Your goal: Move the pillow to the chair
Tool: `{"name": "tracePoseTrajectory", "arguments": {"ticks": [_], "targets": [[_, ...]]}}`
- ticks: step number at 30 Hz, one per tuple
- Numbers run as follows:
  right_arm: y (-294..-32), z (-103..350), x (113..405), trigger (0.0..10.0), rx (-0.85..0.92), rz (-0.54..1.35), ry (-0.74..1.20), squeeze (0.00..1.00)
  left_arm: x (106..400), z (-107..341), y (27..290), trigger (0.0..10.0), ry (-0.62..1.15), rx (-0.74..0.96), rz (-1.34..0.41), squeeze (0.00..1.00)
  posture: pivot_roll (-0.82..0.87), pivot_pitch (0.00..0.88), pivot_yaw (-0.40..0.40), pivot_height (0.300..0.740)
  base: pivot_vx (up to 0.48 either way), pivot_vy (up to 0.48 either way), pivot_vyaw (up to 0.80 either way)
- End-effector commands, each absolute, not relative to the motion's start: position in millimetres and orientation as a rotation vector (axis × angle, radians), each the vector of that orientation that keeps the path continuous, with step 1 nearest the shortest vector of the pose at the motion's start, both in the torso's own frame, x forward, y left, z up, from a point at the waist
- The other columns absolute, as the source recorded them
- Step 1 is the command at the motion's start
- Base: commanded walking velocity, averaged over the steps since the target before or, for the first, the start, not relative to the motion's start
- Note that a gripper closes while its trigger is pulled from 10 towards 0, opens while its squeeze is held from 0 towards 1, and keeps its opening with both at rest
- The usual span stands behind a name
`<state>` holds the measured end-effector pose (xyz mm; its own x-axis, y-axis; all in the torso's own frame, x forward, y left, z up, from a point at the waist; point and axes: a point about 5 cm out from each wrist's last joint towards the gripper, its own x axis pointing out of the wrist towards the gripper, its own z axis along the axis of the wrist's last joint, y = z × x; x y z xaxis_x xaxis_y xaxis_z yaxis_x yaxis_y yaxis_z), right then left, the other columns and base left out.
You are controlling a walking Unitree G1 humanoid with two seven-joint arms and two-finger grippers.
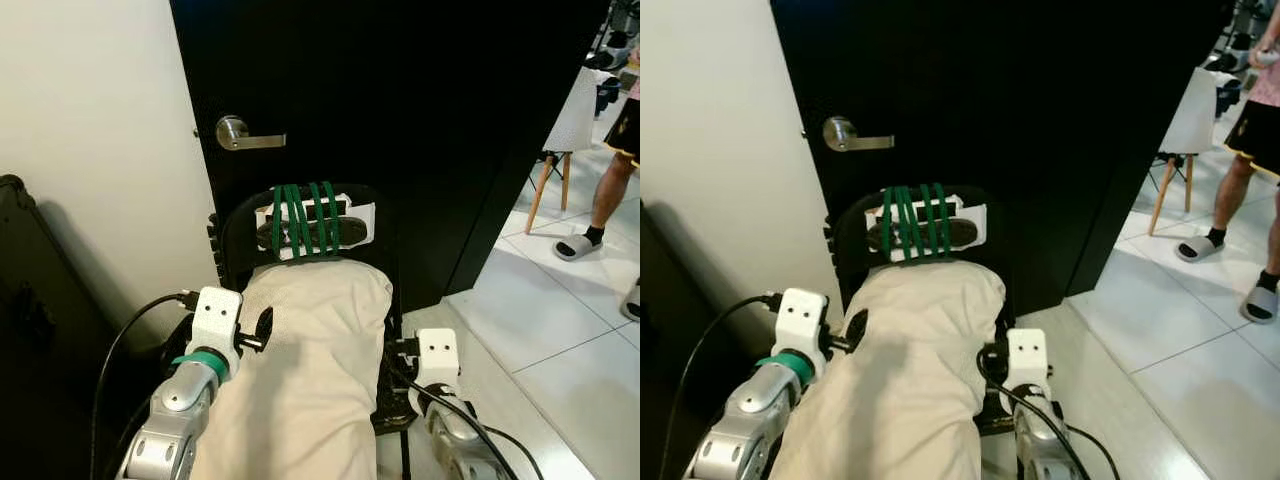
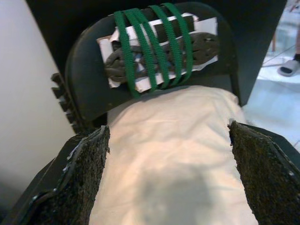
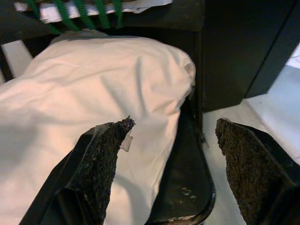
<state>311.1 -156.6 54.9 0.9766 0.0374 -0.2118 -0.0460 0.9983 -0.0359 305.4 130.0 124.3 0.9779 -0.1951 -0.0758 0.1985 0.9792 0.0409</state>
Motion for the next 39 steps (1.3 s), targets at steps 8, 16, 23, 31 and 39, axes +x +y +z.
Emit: {"name": "tracePoseTrajectory", "arguments": {"ticks": [8,16,23,31,39], "targets": [[-151.7,43.3,304.0,10.0,0.026,0.063,0.255,0.00,300.7,117.6,130.3,10.0,0.082,0.008,-0.179,0.00,0.05,0.000,0.084,0.740,0.000,0.000,0.20],[-147.5,42.6,303.7,10.0,-0.004,0.086,0.247,0.00,300.9,117.0,131.0,10.0,0.082,0.002,-0.175,0.00,0.04,0.000,0.085,0.740,0.000,0.000,0.80],[-148.8,41.7,302.9,10.0,0.009,0.076,0.251,0.00,299.6,115.2,130.3,10.0,0.089,0.003,-0.181,0.00,0.04,0.000,0.090,0.740,0.000,0.000,0.80],[-147.9,40.8,302.9,10.0,0.011,0.075,0.253,0.00,299.8,114.4,130.5,10.0,0.094,0.016,-0.182,0.00,0.04,0.000,0.093,0.740,0.000,0.000,0.80],[-150.3,39.7,304.0,10.0,0.004,0.069,0.261,0.00,299.6,110.9,131.9,10.0,0.106,0.040,-0.178,0.00,0.04,0.000,0.092,0.740,0.000,0.000,0.80]]}}
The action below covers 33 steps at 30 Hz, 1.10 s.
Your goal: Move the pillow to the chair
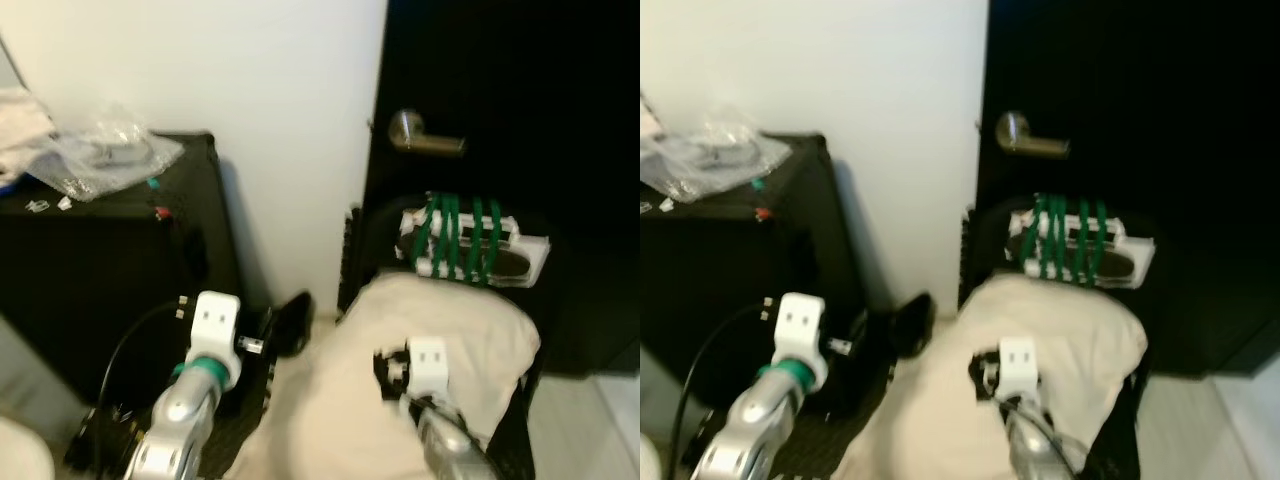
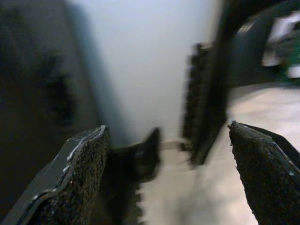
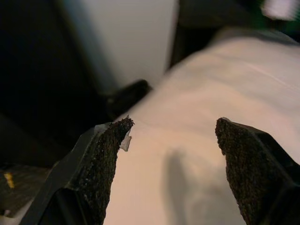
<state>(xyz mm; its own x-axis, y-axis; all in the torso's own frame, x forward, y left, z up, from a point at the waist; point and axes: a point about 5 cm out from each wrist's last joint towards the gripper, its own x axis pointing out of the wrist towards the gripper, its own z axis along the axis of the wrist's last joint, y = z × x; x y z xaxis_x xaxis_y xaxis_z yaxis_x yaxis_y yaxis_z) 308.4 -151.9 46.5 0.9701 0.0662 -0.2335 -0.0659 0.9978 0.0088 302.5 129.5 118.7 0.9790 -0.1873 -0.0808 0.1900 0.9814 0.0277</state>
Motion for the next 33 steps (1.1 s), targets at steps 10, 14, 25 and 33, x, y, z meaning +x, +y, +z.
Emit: {"name": "tracePoseTrajectory", "arguments": {"ticks": [10,14,25,33], "targets": [[-150.6,40.7,305.7,10.0,0.003,0.068,0.260,0.00,298.6,110.1,132.7,10.0,0.111,0.037,-0.174,0.00,0.05,0.000,0.089,0.740,0.000,0.000,0.80],[-149.7,40.1,305.9,10.0,0.003,0.074,0.263,0.00,298.1,109.2,133.6,10.0,0.116,0.039,-0.169,0.00,0.05,0.000,0.087,0.740,0.000,0.000,0.80],[-148.3,39.3,305.9,10.0,0.009,0.072,0.265,0.00,297.5,108.2,134.3,10.0,0.122,0.039,-0.167,0.00,0.05,0.000,0.092,0.740,0.000,0.000,0.80],[-148.7,38.7,305.8,10.0,0.015,0.068,0.267,0.00,298.5,110.1,132.5,10.0,0.121,0.013,-0.166,0.00,0.05,0.000,0.095,0.740,0.000,0.000,0.80]]}}
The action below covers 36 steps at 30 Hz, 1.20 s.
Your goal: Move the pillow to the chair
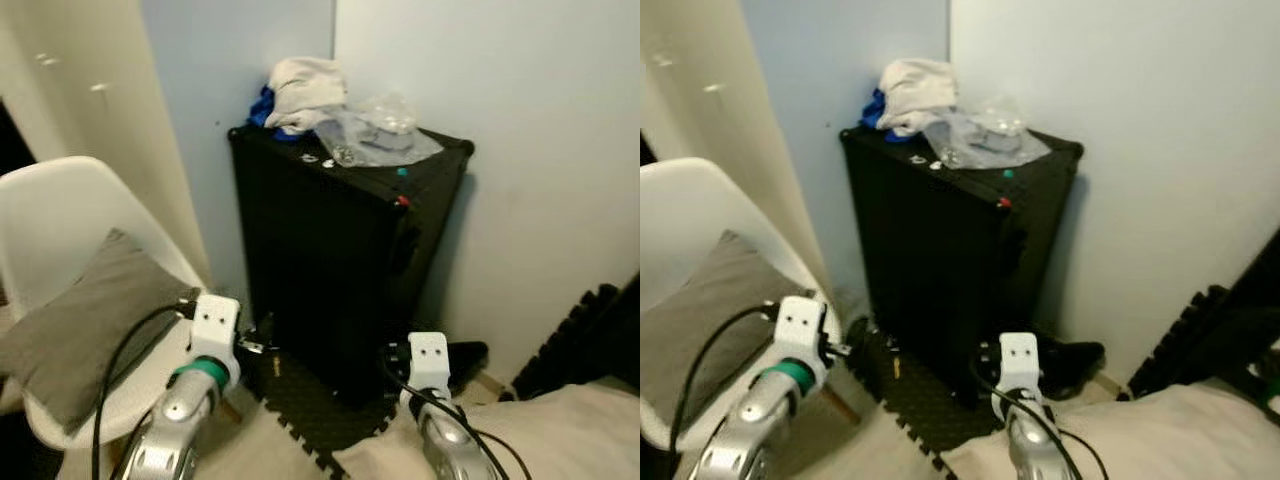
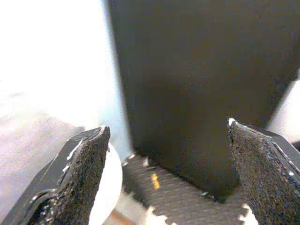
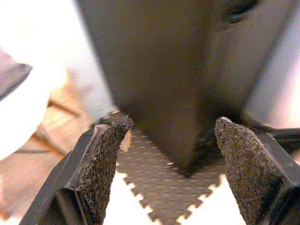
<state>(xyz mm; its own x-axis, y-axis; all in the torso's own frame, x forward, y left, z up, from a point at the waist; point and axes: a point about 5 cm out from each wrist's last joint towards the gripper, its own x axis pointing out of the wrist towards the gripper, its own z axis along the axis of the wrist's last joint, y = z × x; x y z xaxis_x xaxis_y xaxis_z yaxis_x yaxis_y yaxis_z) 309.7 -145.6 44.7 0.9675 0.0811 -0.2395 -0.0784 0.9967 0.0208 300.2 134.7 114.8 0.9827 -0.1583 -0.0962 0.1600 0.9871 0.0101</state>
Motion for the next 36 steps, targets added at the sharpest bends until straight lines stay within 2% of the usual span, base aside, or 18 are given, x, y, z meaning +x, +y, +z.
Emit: {"name": "tracePoseTrajectory", "arguments": {"ticks": [1,36], "targets": [[-148.7,38.7,305.8,10.0,0.015,0.068,0.267,0.00,298.5,110.1,132.5,10.0,0.121,0.013,-0.166,0.00,0.05,0.000,0.095,0.740,0.000,0.000,0.80],[-147.6,37.8,306.0,10.0,0.016,0.077,0.272,0.00,298.4,106.8,133.7,10.0,0.158,-0.009,-0.150,0.00,0.05,0.000,0.095,0.740,0.000,0.000,0.80]]}}
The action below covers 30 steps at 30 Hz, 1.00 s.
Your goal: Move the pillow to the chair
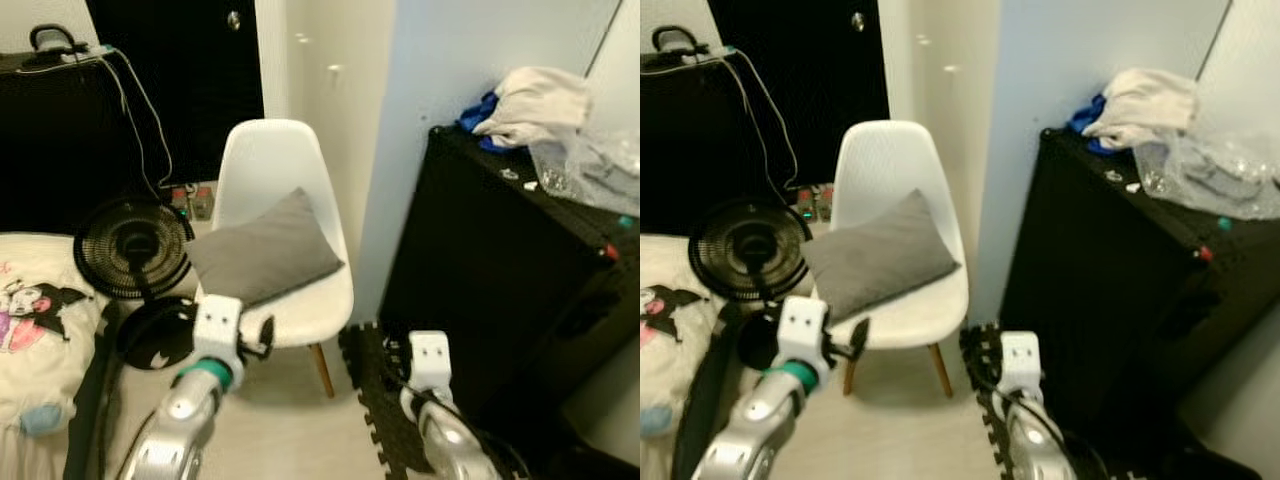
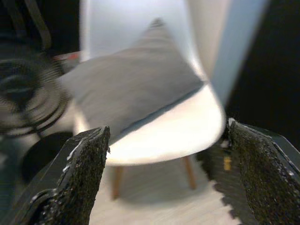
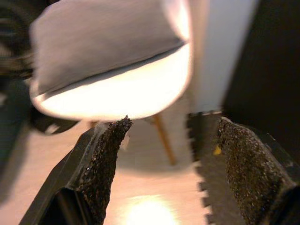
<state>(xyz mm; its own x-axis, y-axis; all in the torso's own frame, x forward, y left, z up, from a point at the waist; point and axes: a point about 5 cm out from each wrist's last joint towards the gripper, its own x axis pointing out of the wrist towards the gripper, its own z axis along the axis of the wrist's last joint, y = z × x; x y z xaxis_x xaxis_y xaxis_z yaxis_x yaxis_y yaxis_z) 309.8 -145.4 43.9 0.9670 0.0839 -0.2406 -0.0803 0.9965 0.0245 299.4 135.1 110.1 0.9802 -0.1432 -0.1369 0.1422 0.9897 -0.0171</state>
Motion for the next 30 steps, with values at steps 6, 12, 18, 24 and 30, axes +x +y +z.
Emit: {"name": "tracePoseTrajectory", "arguments": {"ticks": [6,12,18,24,30], "targets": [[-147.4,38.1,306.2,10.0,0.028,0.076,0.271,0.00,298.1,106.5,133.3,10.0,0.161,-0.014,-0.152,0.00,0.05,0.000,0.092,0.740,0.000,0.000,0.53],[-148.0,37.0,305.3,10.0,0.045,0.075,0.275,0.00,297.3,104.4,132.0,10.0,0.183,-0.035,-0.150,0.00,0.05,0.000,0.091,0.740,0.000,0.072,0.00],[-148.1,36.6,305.1,10.0,0.044,0.077,0.277,0.00,297.1,104.0,132.1,10.0,0.184,-0.037,-0.150,0.00,0.05,0.000,0.090,0.740,0.000,0.444,0.00],[-147.3,37.4,306.5,10.0,0.045,0.081,0.276,0.00,297.6,104.2,133.0,10.0,0.185,-0.036,-0.147,0.00,0.05,0.000,0.089,0.740,0.000,0.452,0.00],[-147.7,37.3,306.8,10.0,0.048,0.080,0.277,0.00,297.9,104.4,132.8,10.0,0.189,-0.034,-0.152,0.00,0.05,0.000,0.090,0.740,0.000,0.386,0.00]]}}
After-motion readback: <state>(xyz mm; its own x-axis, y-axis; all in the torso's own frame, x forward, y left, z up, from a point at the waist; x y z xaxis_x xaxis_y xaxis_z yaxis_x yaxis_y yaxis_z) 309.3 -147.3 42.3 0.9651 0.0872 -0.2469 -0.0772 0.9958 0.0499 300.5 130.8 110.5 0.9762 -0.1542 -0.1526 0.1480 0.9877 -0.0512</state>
